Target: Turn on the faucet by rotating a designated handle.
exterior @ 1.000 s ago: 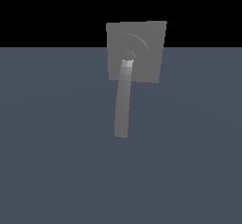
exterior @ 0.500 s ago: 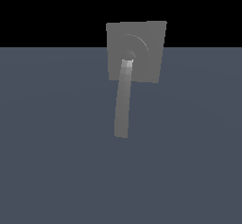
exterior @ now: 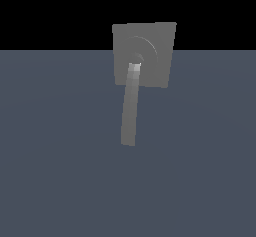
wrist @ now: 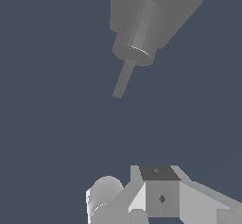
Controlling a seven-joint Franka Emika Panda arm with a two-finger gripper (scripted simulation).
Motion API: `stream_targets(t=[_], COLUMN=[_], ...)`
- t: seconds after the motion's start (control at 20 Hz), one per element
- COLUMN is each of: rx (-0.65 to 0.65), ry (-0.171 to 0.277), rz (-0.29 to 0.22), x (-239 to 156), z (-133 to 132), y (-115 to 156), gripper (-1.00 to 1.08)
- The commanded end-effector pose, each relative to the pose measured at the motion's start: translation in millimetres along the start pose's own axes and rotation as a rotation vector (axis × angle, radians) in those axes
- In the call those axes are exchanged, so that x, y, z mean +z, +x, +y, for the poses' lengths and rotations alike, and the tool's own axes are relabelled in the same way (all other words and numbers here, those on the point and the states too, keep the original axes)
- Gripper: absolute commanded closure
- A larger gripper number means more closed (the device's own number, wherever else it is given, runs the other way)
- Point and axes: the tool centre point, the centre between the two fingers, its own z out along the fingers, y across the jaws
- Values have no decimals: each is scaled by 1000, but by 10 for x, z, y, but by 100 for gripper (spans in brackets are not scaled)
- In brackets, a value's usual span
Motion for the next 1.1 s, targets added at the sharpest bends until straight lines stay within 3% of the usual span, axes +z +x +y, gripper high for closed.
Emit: stream_targets(t=[0.0,0.2,0.4,0.75,1.05], rx=[-37,-119,-228,-455,-652], ry=[-51,-167,-328,-680,-999], rz=[26,76,127,174,143], x=[-58,-194,-388,-814,-1155], z=[5,8,-15,-177,-460], y=[14,44,83,153,211], gripper=[108,108,108,108,108])
